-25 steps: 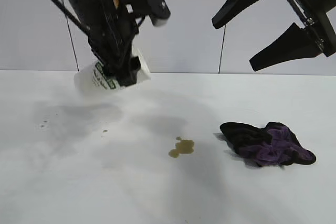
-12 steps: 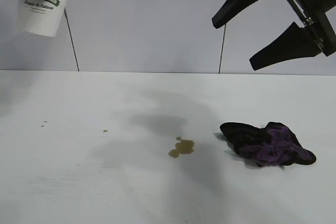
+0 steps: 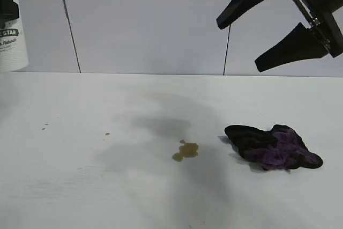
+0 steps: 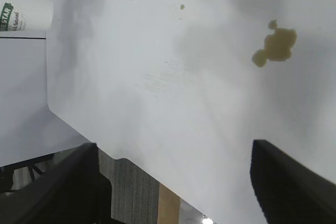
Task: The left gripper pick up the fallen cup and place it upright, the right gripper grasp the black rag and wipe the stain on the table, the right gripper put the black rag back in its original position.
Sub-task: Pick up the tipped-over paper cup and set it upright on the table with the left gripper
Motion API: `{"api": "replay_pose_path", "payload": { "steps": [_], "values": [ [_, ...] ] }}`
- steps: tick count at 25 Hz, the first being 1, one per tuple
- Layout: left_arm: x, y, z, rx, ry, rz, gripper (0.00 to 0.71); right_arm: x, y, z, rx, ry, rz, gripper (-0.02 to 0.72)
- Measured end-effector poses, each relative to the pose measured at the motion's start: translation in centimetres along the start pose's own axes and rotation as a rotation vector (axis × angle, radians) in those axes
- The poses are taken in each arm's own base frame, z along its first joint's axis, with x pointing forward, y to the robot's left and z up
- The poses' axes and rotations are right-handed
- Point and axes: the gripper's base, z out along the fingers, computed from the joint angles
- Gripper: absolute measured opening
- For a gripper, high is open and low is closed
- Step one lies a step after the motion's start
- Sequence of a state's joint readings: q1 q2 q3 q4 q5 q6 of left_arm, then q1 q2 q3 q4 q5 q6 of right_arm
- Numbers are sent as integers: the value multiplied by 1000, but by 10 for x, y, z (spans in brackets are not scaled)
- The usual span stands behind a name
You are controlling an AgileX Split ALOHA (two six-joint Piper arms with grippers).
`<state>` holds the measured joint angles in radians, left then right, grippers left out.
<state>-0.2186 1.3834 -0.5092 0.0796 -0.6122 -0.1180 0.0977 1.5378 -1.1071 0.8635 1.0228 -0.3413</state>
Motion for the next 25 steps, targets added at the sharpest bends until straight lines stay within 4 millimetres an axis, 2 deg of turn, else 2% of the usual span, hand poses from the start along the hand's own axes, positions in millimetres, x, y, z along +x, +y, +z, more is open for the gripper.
{"api": "replay_pose_path", "payload": {
  "steps": [4,9,14,25],
  "values": [
    [9,-20,3,228,-2,17,496,0,0,0,0,1,0,545],
    [47,-26,20,330,130,22,496,0,0,0,0,1,0,545],
    [78,-27,37,368,178,21,496,0,0,0,0,1,0,545],
    [107,-16,55,268,122,100,496,0,0,0,-1,2,1,545]
  ]
}}
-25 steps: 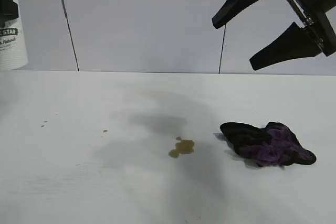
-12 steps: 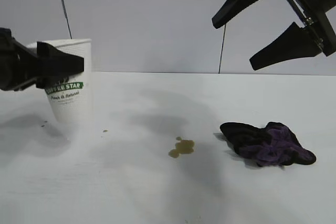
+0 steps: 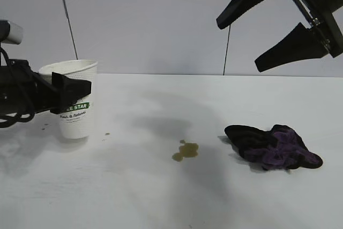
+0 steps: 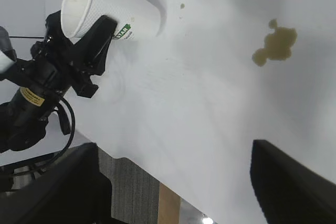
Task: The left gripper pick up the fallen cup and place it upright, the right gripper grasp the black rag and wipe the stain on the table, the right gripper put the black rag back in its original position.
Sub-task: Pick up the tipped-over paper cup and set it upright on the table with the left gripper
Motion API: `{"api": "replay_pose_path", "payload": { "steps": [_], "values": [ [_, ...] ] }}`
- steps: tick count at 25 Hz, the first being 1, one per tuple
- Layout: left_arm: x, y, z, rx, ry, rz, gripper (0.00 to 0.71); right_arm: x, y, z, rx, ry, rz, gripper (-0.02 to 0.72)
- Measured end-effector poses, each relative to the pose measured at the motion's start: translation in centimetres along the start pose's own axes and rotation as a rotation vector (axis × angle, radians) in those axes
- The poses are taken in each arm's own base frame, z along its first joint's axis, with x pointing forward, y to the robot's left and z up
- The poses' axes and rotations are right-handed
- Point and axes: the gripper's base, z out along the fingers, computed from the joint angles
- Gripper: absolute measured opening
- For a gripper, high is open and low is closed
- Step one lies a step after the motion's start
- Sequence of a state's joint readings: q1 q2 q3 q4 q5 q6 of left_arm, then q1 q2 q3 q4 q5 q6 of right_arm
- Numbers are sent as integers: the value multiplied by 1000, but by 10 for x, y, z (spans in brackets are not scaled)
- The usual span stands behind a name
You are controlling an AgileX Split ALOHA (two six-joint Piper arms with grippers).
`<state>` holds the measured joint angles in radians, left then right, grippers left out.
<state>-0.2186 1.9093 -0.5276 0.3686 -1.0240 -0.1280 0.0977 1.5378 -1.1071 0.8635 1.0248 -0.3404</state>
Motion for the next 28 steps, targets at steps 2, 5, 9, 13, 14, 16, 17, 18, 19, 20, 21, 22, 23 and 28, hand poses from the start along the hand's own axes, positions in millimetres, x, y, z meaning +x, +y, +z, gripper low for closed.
{"api": "replay_pose_path", "payload": {
  "steps": [2,5,9,13,14,16,17,18,19,20,21,22,23,28],
  "values": [
    [1,2,1,-17,-17,18,496,0,0,0,0,0,0,545],
    [-2,4,1,-40,-42,49,496,0,0,0,0,0,0,545],
    [-2,8,1,-81,-45,55,496,0,0,0,0,0,0,545],
    [-2,9,1,-96,-46,47,496,0,0,0,0,0,0,545],
    [-2,9,1,-96,-46,47,496,0,0,0,0,0,0,545],
    [1,9,2,-96,-45,43,496,0,0,0,0,0,0,545],
    [5,9,3,-95,-38,40,496,0,0,0,0,0,0,545],
    [10,9,5,-93,-30,34,496,0,0,0,0,0,0,545],
    [15,9,6,-91,-22,29,496,0,0,0,0,0,0,545],
    [20,9,7,-90,-12,25,496,0,0,0,0,0,0,545],
    [23,9,8,-88,-13,21,496,0,0,0,0,0,0,545],
    [24,9,9,-88,-20,19,496,0,0,0,0,0,0,545],
    [24,9,10,-89,-26,20,496,0,0,0,0,0,0,545],
    [24,10,10,-89,-25,53,496,0,0,0,0,-1,0,545]
  ]
}}
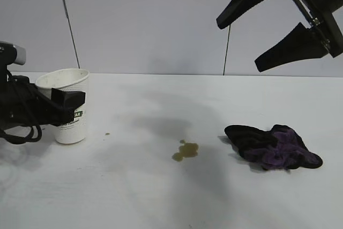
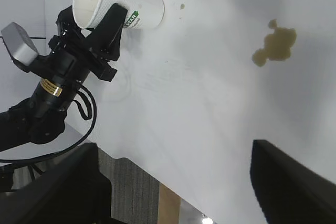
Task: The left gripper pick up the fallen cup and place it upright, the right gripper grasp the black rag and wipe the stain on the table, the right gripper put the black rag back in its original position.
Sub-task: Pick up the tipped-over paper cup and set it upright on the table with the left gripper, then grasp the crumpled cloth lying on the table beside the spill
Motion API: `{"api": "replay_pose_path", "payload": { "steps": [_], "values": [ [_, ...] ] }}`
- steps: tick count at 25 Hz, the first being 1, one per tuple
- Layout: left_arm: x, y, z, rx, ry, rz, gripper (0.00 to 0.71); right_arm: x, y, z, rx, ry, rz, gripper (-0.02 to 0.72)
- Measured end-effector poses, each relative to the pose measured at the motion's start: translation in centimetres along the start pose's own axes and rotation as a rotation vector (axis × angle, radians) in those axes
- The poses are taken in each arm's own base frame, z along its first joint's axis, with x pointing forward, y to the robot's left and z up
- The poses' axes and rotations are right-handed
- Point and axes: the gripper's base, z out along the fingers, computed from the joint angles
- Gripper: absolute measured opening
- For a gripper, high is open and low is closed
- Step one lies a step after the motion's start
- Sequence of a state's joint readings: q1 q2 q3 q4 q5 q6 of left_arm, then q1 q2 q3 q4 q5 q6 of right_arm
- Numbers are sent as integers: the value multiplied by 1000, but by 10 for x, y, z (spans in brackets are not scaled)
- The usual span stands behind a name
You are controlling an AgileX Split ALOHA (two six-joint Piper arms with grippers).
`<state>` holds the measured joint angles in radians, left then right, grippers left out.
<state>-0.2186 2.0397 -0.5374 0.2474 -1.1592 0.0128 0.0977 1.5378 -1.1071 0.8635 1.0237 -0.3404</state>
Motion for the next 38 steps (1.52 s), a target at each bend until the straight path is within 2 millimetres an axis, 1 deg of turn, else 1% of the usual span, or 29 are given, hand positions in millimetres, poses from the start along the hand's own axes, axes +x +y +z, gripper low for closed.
{"api": "replay_pose_path", "payload": {
  "steps": [2,5,8,11,15,18,21,23,25,28,34,38],
  "values": [
    [0,0,0,0,1,4,523,0,0,0,1,-2,0,545],
    [5,-1,-4,2,23,1,637,0,0,0,1,-4,0,545],
    [10,-3,-7,4,47,-4,678,-1,0,0,2,-6,0,545],
    [15,-5,-14,8,74,20,689,-1,0,0,3,-10,0,545],
    [26,-9,-27,20,130,83,693,-1,0,0,5,-14,0,545],
    [33,-11,-38,8,174,81,693,-2,-1,0,7,-19,0,545],
    [43,-8,-54,-69,243,42,693,-2,-1,0,7,-19,0,545],
    [51,-4,-68,-147,300,9,693,-2,-1,0,7,-20,0,545],
    [53,0,-82,-229,335,-25,693,-2,-1,0,7,-21,0,545],
    [46,3,-95,-297,313,-82,693,-3,-1,0,11,-30,0,545],
    [10,12,-108,-399,161,-133,694,-4,-1,0,14,-39,0,545],
    [-15,18,-119,-473,92,-213,694,-4,-1,0,15,-42,0,545]
  ]
}}
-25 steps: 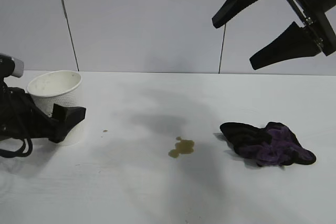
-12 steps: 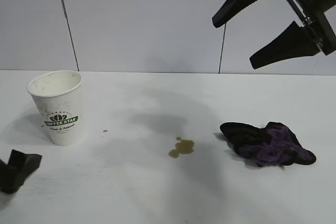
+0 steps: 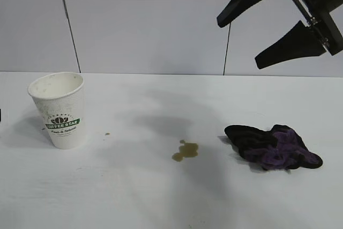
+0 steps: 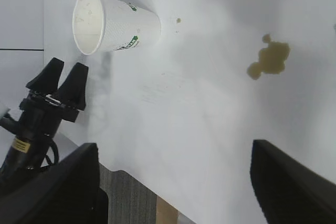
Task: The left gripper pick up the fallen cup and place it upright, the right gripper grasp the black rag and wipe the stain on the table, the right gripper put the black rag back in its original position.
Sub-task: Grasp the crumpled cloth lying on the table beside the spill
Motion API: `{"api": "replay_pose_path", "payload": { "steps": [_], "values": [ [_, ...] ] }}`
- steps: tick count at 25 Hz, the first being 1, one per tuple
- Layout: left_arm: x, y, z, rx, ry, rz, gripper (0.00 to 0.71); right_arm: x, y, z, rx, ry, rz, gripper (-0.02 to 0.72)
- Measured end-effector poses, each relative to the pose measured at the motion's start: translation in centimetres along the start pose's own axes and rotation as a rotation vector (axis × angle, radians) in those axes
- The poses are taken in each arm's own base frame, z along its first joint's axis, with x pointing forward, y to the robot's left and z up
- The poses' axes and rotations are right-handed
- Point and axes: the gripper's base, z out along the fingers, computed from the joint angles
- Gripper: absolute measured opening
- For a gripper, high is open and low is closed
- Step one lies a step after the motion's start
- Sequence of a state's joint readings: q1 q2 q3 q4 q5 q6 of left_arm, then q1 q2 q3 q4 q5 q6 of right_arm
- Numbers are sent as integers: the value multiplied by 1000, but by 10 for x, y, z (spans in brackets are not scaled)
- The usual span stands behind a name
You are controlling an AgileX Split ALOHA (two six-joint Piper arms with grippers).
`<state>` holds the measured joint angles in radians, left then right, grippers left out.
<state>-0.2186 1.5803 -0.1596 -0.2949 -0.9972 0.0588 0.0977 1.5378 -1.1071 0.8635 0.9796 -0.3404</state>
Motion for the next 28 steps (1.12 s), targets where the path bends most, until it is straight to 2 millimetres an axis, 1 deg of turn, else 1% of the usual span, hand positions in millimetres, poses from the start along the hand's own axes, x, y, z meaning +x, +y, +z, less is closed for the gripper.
{"api": "replay_pose_path", "payload": {
  "steps": [3,5,7,10,13,15,16,18,21,22,24,26,28],
  "values": [
    [-33,2,-3,-48,-49,-129,694,0,0,0,0,0,0,545],
    [-63,2,-3,-40,-75,-195,694,0,0,0,0,0,0,545],
    [-100,0,-2,0,-70,-250,694,0,0,0,0,0,0,545],
    [-161,3,-10,67,-47,-302,694,0,0,0,0,0,0,545],
    [-222,8,-25,127,-4,-267,694,0,0,0,0,0,0,545],
    [-262,12,-42,147,15,-203,694,0,0,0,0,0,0,545],
    [-275,14,-51,153,44,-169,694,0,0,0,0,0,0,545],
    [-310,18,-77,143,55,-89,694,0,0,0,1,0,-1,545],
    [-349,21,-121,120,45,21,694,0,0,0,1,0,-1,545],
    [-358,21,-136,117,43,53,694,0,0,0,1,-1,-1,545],
    [-369,20,-163,118,41,112,694,0,0,0,1,-1,-1,545],
    [-372,19,-188,116,32,155,694,0,0,0,1,-1,-1,545],
    [-370,19,-214,103,3,180,694,0,0,0,1,-1,-1,545]
  ]
}}
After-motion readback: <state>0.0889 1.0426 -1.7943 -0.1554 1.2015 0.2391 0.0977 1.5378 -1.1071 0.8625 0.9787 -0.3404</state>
